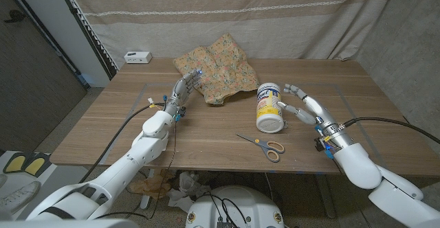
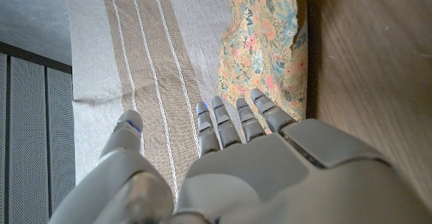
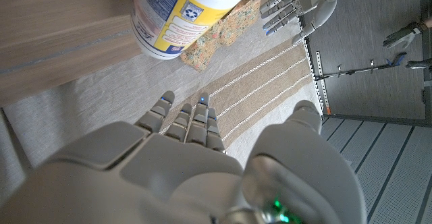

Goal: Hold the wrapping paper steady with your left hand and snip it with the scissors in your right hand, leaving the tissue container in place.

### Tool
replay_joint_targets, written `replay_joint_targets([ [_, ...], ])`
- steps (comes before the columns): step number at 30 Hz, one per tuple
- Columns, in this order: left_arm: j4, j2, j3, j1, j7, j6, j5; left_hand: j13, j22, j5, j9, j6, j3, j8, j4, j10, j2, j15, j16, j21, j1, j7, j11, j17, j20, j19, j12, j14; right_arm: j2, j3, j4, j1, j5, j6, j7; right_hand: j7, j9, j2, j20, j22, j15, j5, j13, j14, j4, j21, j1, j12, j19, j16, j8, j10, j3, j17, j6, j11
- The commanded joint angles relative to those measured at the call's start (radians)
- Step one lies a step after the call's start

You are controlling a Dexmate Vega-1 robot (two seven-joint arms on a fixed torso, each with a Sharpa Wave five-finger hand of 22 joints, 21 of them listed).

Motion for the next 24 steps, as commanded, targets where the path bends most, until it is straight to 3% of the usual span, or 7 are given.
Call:
replay_joint_targets([
  [1,-0.040,0.013,-0.006,0.019,0.024,0.016,0.002,0.002,0.005,-0.007,0.004,-0.035,0.004,-0.013,0.003,0.000,-0.003,-0.088,0.006,0.005,0.013,-0.004,-0.001,0.003,-0.037,-0.003,0.002,-0.002,0.009,0.020,-0.026,-0.046,-0.028,0.018,0.012,-0.002,0.003,0.000,-0.025,0.003,-0.029,-0.001,0.003,-0.049,-0.005,-0.002,0.019,-0.002,-0.013,-0.013,0.006,-0.011,-0.001,0.000,0.011,0.006],
  [6,-0.048,0.017,-0.006,0.025,0.017,0.019,-0.004,0.002,0.005,-0.007,0.004,-0.034,0.004,-0.011,0.003,0.000,-0.003,-0.088,0.007,0.005,0.014,-0.002,-0.004,0.003,-0.038,-0.004,0.002,0.000,0.015,0.024,-0.027,-0.056,-0.014,0.024,0.029,-0.047,0.005,0.000,-0.020,0.002,-0.030,-0.002,0.003,-0.037,-0.005,-0.002,0.020,0.001,-0.011,-0.006,0.012,-0.001,-0.002,0.000,0.038,-0.016],
  [11,-0.054,0.020,-0.007,0.030,0.021,0.024,-0.004,0.002,0.005,-0.008,0.004,-0.030,0.004,-0.008,0.003,-0.002,-0.003,-0.088,0.007,0.005,0.015,-0.001,-0.003,0.003,-0.038,-0.004,0.002,-0.002,0.023,0.028,-0.039,-0.069,-0.027,0.016,0.032,-0.049,0.005,0.002,-0.014,0.002,-0.017,-0.002,0.003,-0.034,-0.004,-0.002,0.022,0.006,-0.009,-0.003,0.014,0.012,-0.001,0.000,0.050,-0.021],
  [13,-0.057,0.021,-0.007,0.032,0.023,0.025,-0.004,0.002,0.005,-0.008,0.004,-0.030,0.004,-0.008,0.003,-0.001,-0.003,-0.087,0.006,0.006,0.016,-0.002,-0.001,0.003,-0.038,-0.004,0.002,-0.003,0.024,0.029,-0.042,-0.073,-0.025,0.017,0.038,-0.052,0.006,0.004,0.003,0.003,0.007,-0.002,0.003,-0.044,-0.004,-0.005,0.024,0.002,-0.016,-0.006,0.013,0.004,0.000,0.001,0.052,-0.027],
  [17,-0.067,0.026,-0.009,0.038,0.026,0.029,-0.004,0.002,0.005,-0.009,0.004,-0.030,0.004,-0.008,0.003,-0.001,-0.003,-0.087,0.007,0.006,0.017,-0.001,-0.001,0.003,-0.038,-0.005,0.002,-0.003,0.029,0.028,-0.046,-0.079,-0.025,0.023,0.043,-0.064,0.007,0.006,0.015,0.004,0.024,-0.002,0.004,-0.047,-0.005,-0.004,0.027,-0.002,-0.016,-0.005,0.013,-0.008,0.001,0.002,0.055,-0.030],
  [24,-0.069,0.029,-0.012,0.043,0.022,0.019,-0.006,0.002,0.005,-0.009,0.004,-0.031,0.003,-0.008,0.003,0.000,-0.004,-0.087,0.007,0.006,0.018,-0.003,-0.001,0.003,-0.039,-0.006,0.003,-0.003,0.035,0.036,-0.061,-0.092,-0.035,0.024,0.050,-0.066,0.008,0.007,0.020,0.005,0.028,-0.002,0.006,-0.033,-0.007,-0.001,0.034,0.008,-0.012,0.002,0.017,0.016,0.004,0.004,0.072,-0.031],
])
